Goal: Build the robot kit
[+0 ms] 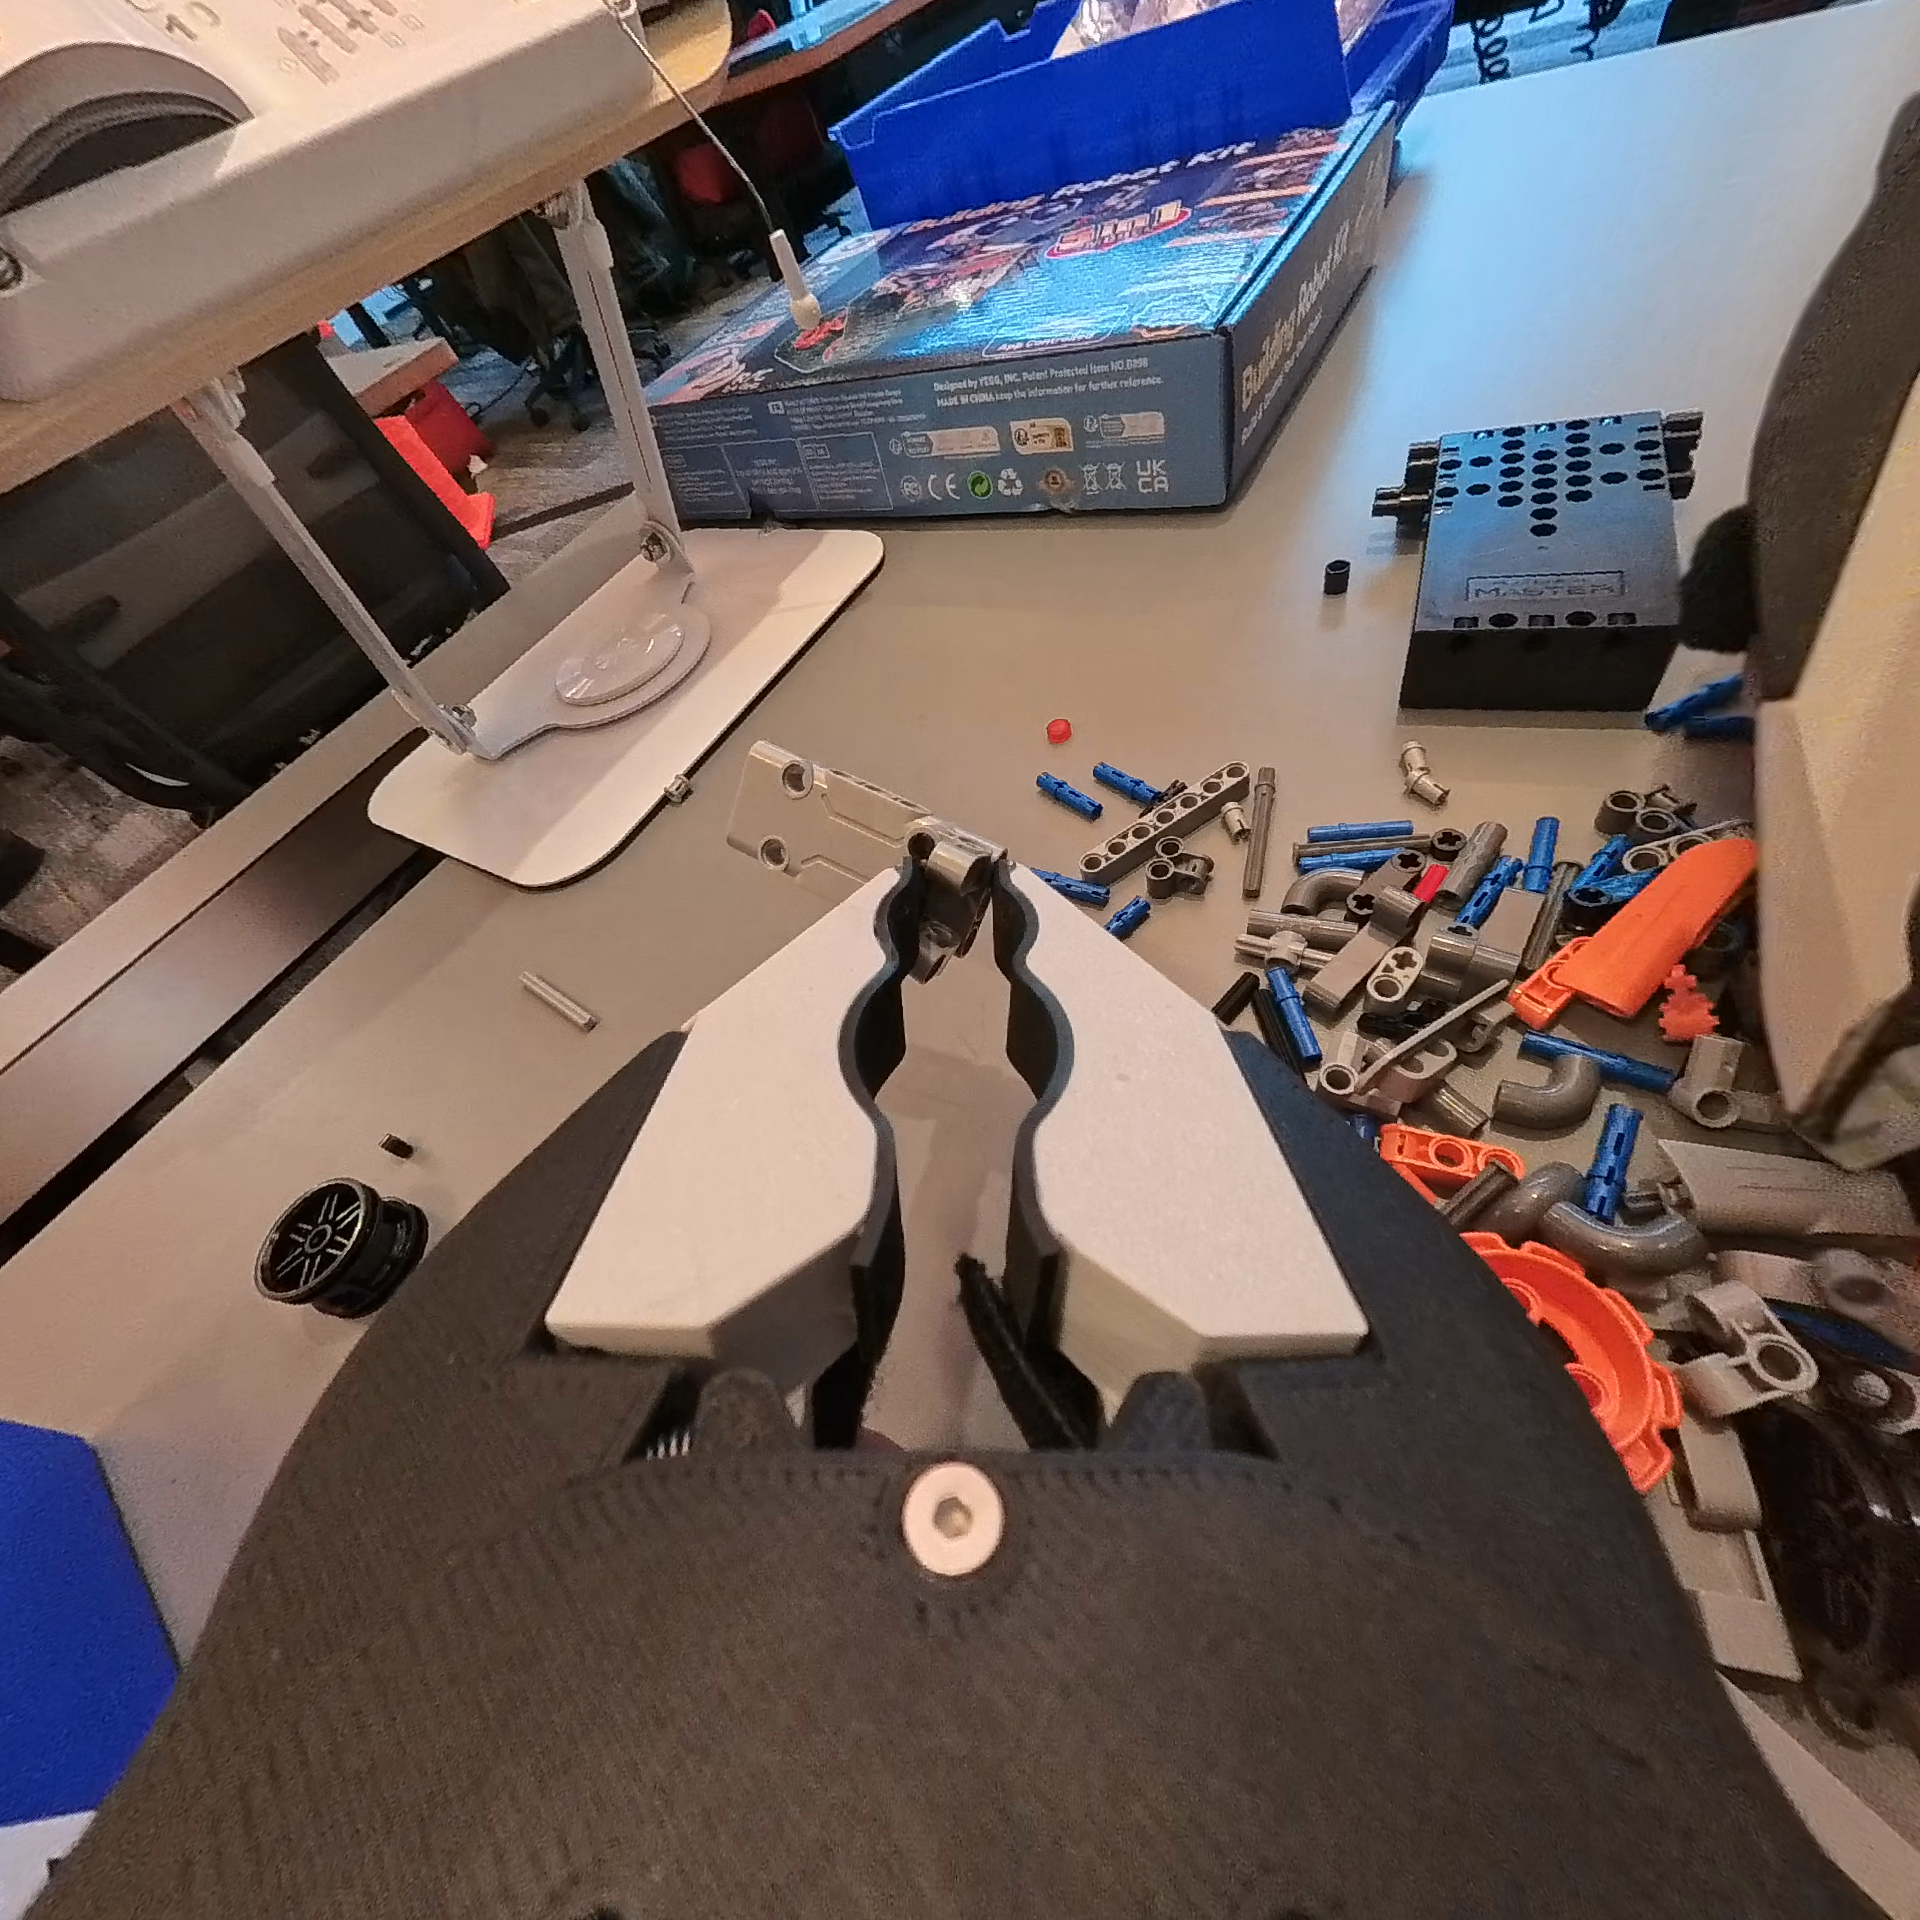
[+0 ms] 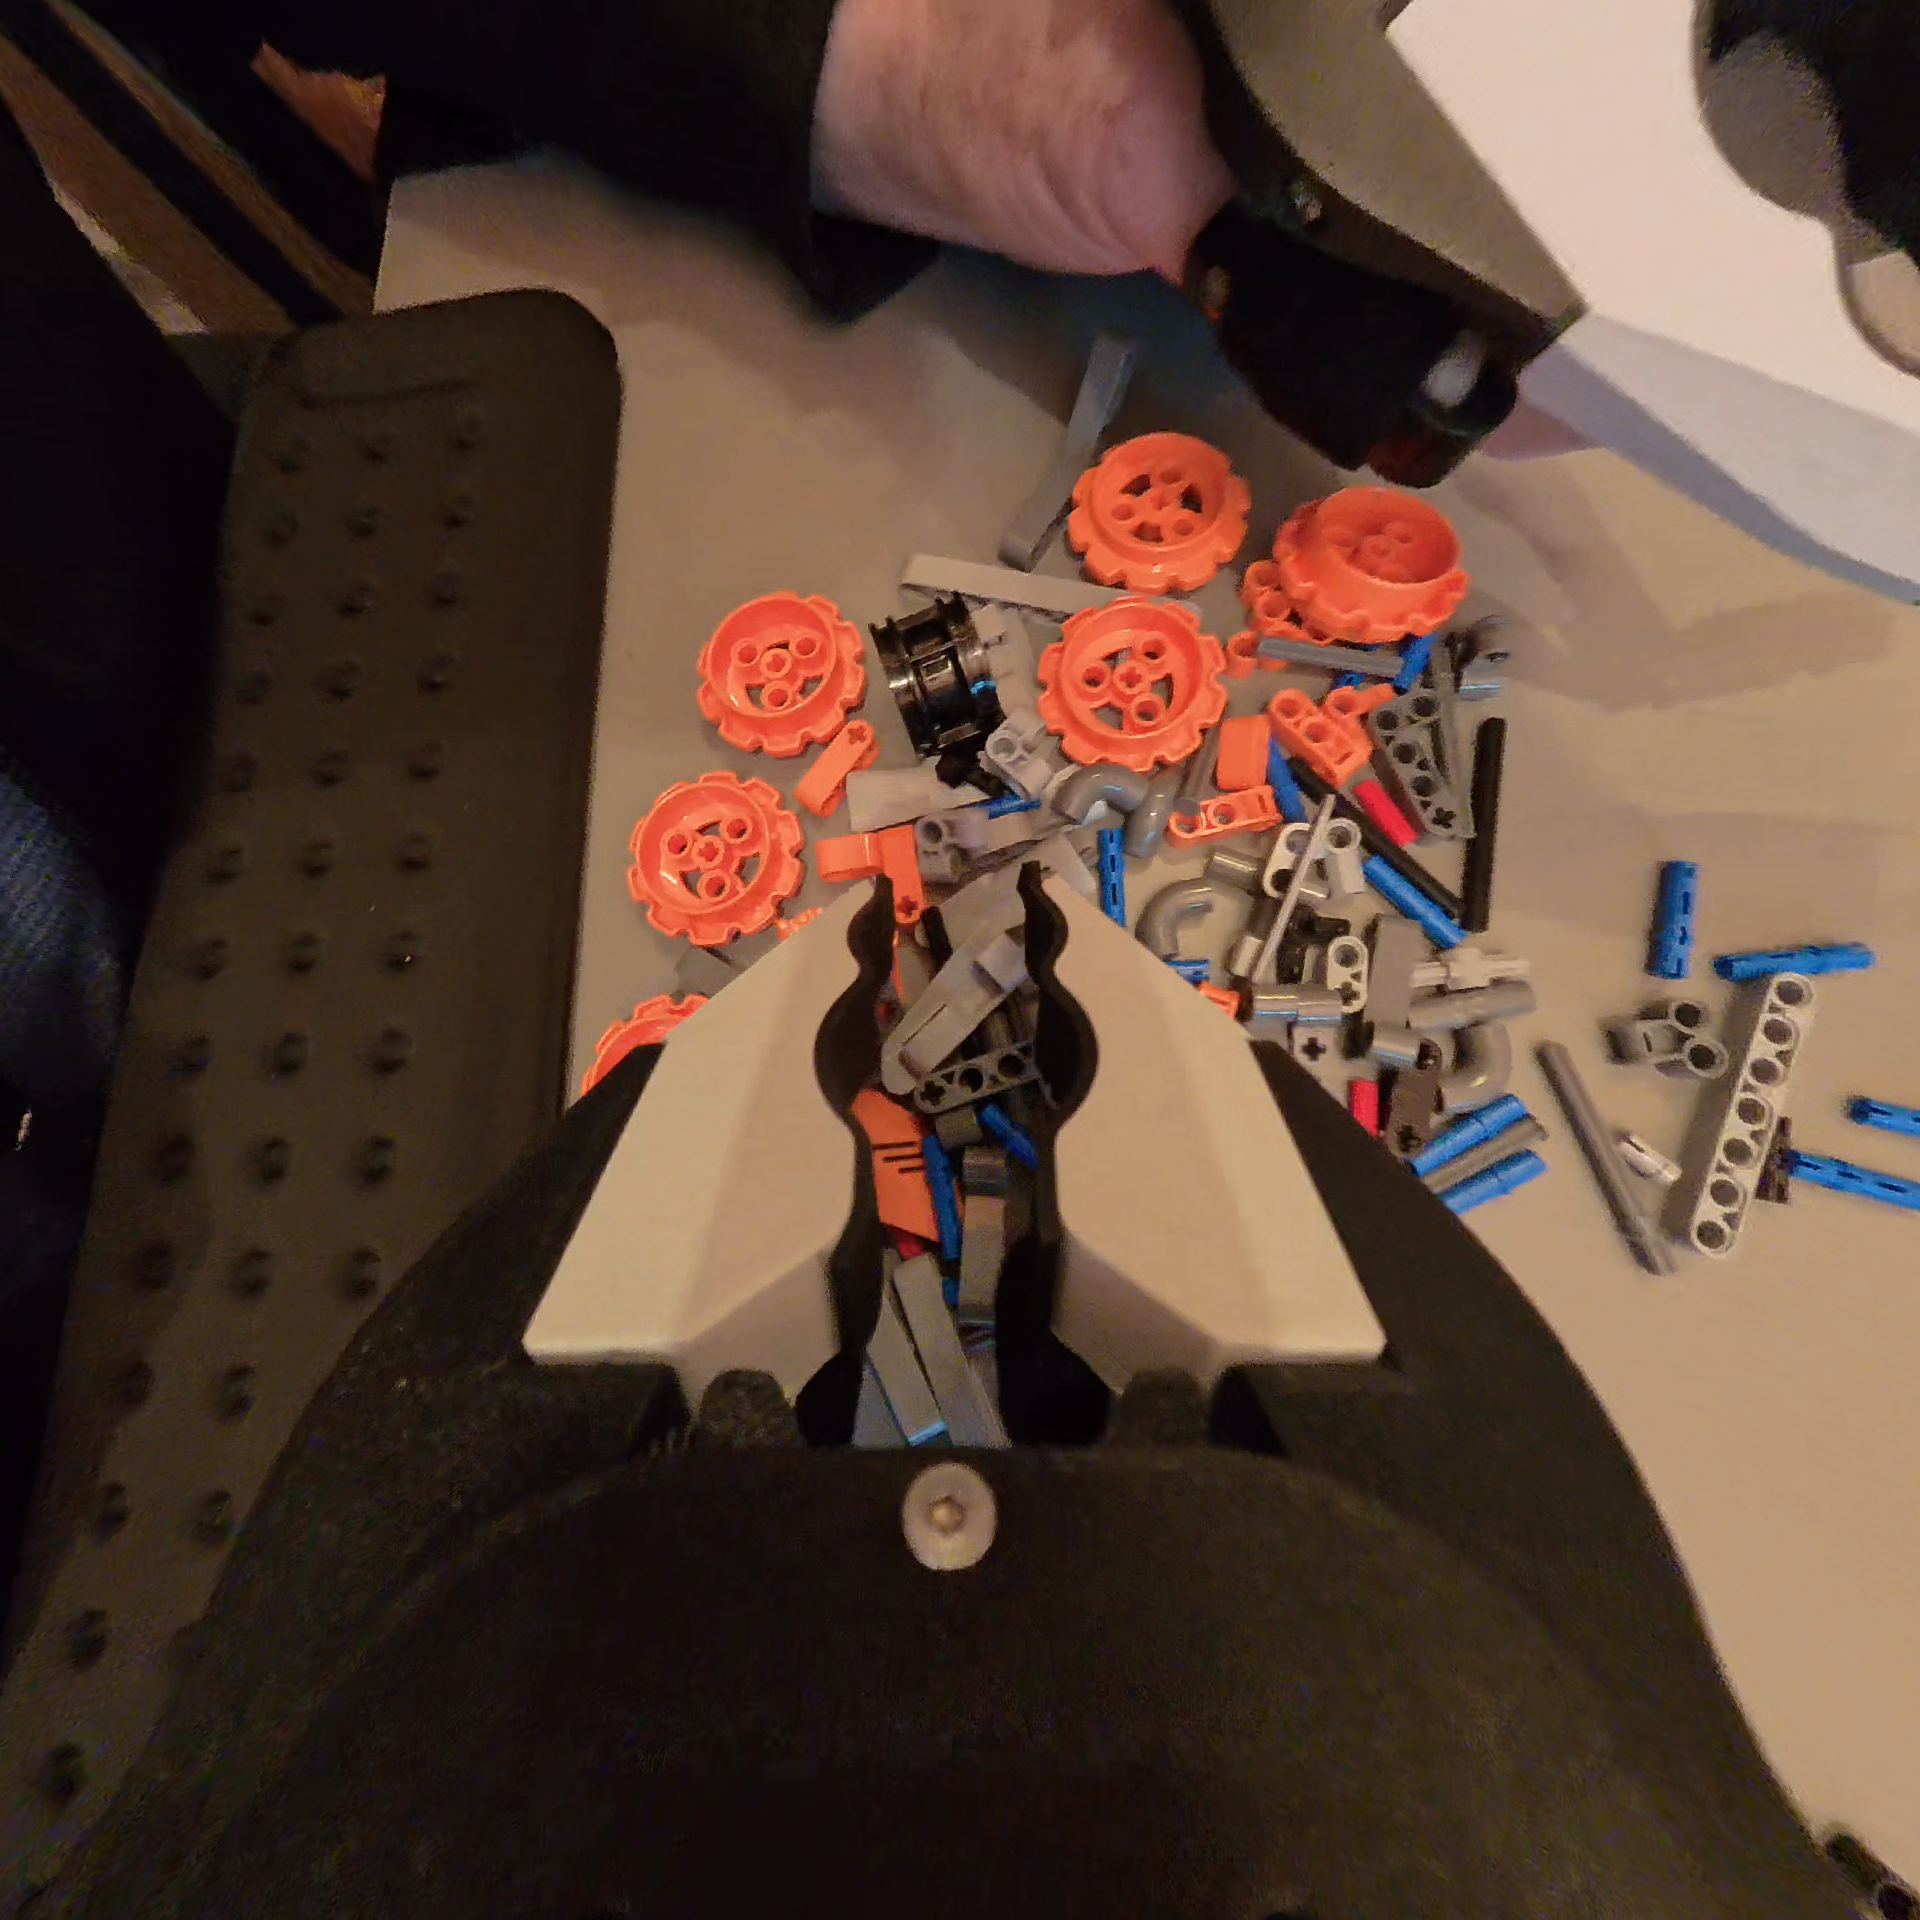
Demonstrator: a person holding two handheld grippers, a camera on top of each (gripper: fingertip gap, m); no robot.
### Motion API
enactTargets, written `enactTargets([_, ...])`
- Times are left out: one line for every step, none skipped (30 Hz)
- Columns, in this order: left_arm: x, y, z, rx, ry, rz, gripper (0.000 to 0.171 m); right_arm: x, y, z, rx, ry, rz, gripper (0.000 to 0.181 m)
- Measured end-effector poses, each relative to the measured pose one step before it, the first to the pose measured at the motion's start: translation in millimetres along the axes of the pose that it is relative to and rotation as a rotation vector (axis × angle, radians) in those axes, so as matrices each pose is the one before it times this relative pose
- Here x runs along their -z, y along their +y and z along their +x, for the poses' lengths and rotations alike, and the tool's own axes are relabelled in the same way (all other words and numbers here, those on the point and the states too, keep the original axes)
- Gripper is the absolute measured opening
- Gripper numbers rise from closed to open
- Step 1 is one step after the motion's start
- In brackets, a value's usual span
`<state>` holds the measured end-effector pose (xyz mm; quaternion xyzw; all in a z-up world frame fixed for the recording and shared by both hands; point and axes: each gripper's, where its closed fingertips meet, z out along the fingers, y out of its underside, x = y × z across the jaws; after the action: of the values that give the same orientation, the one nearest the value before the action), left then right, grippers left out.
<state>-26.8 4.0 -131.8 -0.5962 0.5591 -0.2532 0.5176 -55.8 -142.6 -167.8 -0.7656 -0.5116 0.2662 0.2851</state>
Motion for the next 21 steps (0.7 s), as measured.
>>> enactTargets([0.01,-0.06,0.04,-0.0005,-0.0001,0.00034,0.011,-0.15,-1.01,0.23,-0.0028,0.0004,0.0052,0.025])
enactTargets([-0.06,-0.07,0.04,-0.0007,-0.0002,0.00008,0.011,-1.47,-0.59,0.15,0.0042,0.0053,0.0,0.025])
enactTargets([0.02,-0.04,0.05,-0.0005,0.0,0.00017,0.011,-2.42,0.26,-1.32,0.0069,-0.0018,-0.0076,0.025])
enactTargets([0.04,-0.01,0.09,-0.0007,0.0003,-0.00006,0.011,-2.31,2.13,-1.68,0.0068,-0.0063,-0.016,0.025])
enactTargets([0.1,-0.01,-0.09,-0.0009,-0.0007,0.00027,0.011,-0.54,3.74,1.88,0.008,0.0129,-0.0208,0.026])
enactTargets([0.23,-0.22,-0.2,-0.0004,-0.0011,0.00073,0.011,2.37,3.09,6.16,0.0009,0.033,-0.0112,0.027])
enactTargets([0.28,-0.16,-0.29,0.0003,-0.0013,0.00069,0.011,4.71,1.16,6.4,-0.0159,0.0238,0.0066,0.028])
enactTargets([0.1,-0.06,-0.31,0.0009,-0.0008,0.00063,0.011,5.64,-0.4,6.3,-0.0292,0.0154,0.0204,0.028])
enactTargets([-0.06,0.04,-0.06,0.0011,0.0004,-0.00008,0.011,5.37,0.75,6.94,-0.0296,0.017,0.0144,0.027])
enactTargets([-0.17,0.27,0.1,0.0007,0.0011,-0.00071,0.011,4.48,3.73,7.22,-0.0196,0.0208,-0.0037,0.029])
enactTargets([-0.18,0.22,0.24,0.0001,0.0009,-0.00084,0.011,4.08,4.83,8.06,-0.0057,0.0313,-0.0109,0.03])
enactTargets([0.11,0.0,0.06,-0.0001,0.0,0.00019,0.011,3.92,4.44,8.47,0.0031,0.039,-0.0105,0.029])
enactTargets([0.08,-0.14,-0.13,0.0001,-0.0006,0.00063,0.011,3.32,4.12,7.93,-0.0019,0.0344,-0.012,0.029])
enactTargets([0.21,-0.17,-0.34,-0.0001,-0.0016,0.00047,0.011,2.77,1.62,5.16,-0.0113,0.0158,0.0011,0.029])
enactTargets([0.09,-0.08,-0.55,0.0006,-0.0024,0.00072,0.011,2.55,-1.78,2.75,-0.0163,0.0025,0.0202,0.029])
enactTargets([0.08,-0.09,-0.52,0.002,-0.0013,0.00041,0.011,2.07,-2.18,1.7,-0.0132,-0.0006,0.0187,0.028])
enactTargets([0.08,0.06,-0.35,0.001,-0.0013,0.0004,0.011,1.81,-0.4,3.36,-0.0061,0.0125,0.0068,0.027])
enactTargets([0.18,0.01,-0.6,0.0002,-0.0031,-0.00001,0.011,1.47,0.77,4.76,-0.0067,0.0202,0.0011,0.027])
enactTargets([0.27,-0.25,-0.69,0.0004,-0.0033,0.00084,0.011,1.23,1.19,3.34,-0.0126,0.0086,0.0004,0.027])
enactTargets([0.17,-0.2,-0.74,0.001,-0.0035,0.00122,0.011,0.84,0.97,2.15,-0.0115,0.0012,0.0018,0.027])
enactTargets([0.22,-0.35,-0.99,0.0004,-0.0054,0.00157,0.011,1.03,1.13,2.39,-0.0044,0.0065,0.0,0.027])
